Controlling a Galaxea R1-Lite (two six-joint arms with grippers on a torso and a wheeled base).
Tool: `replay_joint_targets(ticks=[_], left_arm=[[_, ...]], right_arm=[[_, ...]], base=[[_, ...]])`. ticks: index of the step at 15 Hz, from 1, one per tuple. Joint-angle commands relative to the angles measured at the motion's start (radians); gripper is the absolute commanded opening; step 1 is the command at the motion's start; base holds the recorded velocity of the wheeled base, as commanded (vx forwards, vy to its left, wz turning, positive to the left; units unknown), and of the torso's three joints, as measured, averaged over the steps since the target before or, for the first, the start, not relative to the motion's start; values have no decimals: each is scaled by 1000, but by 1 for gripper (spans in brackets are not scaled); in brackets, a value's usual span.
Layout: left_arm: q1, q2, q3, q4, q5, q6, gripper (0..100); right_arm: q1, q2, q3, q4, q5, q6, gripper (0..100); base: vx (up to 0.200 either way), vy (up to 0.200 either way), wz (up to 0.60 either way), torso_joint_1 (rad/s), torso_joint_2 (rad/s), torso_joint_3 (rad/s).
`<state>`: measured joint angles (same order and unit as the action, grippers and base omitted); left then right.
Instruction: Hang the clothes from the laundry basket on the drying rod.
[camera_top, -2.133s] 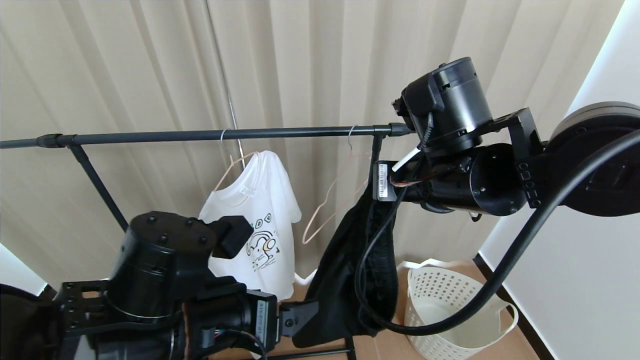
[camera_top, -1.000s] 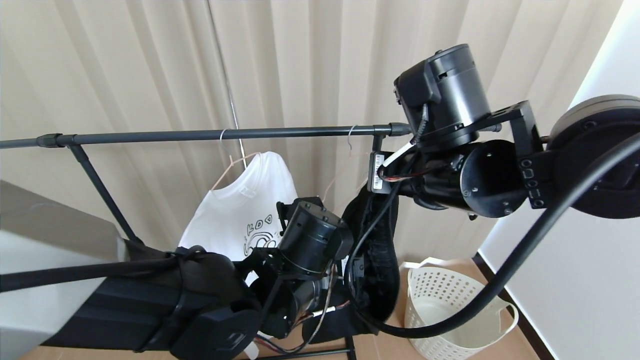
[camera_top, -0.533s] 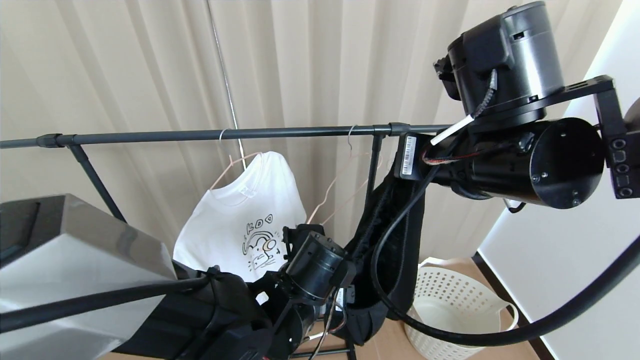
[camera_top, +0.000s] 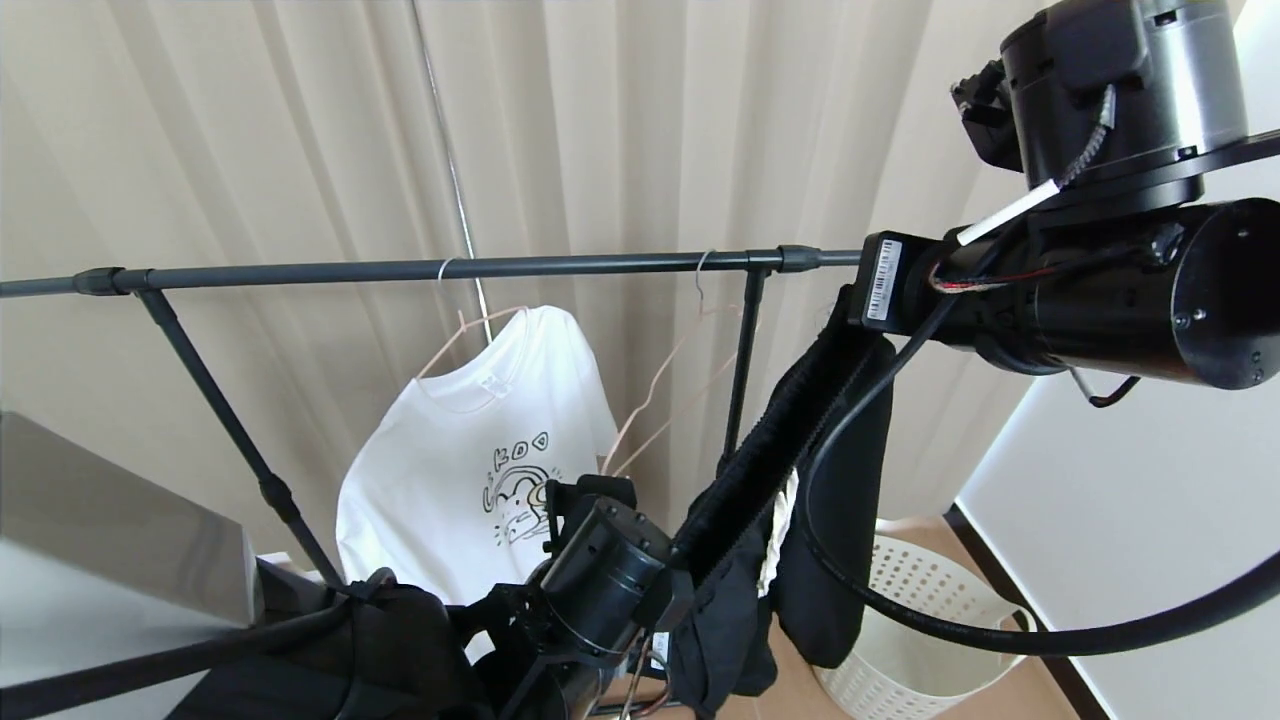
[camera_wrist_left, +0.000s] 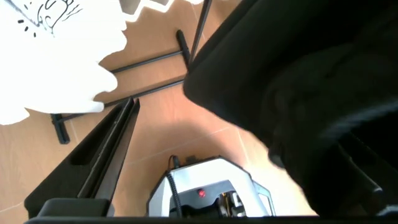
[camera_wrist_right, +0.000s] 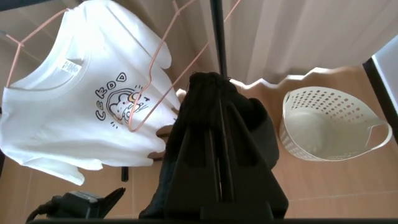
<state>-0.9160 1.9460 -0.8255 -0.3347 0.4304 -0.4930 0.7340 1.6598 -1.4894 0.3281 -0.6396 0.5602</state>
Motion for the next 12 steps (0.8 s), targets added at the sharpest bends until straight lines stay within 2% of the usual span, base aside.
replay_joint_targets(ticks=[1, 2, 4, 5, 6, 9, 10, 12], left_arm=[[2, -62, 3, 3, 1, 11, 0], [12, -124, 2, 3, -1, 59, 0], [62, -186, -12, 8, -4, 149, 0], [120, -203, -55, 17, -9, 243, 0], [134, -202, -69, 25, -10, 257, 0], [203, -174, -190, 100, -81, 272, 0], [210, -177, -210, 120, -105, 272, 0], [213, -182, -262, 224, -134, 269, 0]], right_arm=[[-22, -23, 20, -1, -2, 0, 0], [-45, -32, 55, 3, 0, -14, 0], [-56, -46, 123, 3, 5, -95, 0], [-54, -54, 208, -1, 24, -203, 0], [-54, -51, 228, -1, 37, -220, 0], [-13, -74, 399, 3, 193, -241, 0], [-10, -74, 413, -1, 238, -275, 0], [11, -58, 405, -9, 255, -278, 0]], base=[[0, 0, 0, 0, 0, 0], [0, 0, 0, 0, 0, 0], [0, 0, 0, 0, 0, 0], [0, 0, 0, 0, 0, 0], [0, 0, 0, 0, 0, 0], [0, 0, 0, 0, 0, 0], [0, 0, 0, 0, 0, 0], [0, 0, 0, 0, 0, 0]])
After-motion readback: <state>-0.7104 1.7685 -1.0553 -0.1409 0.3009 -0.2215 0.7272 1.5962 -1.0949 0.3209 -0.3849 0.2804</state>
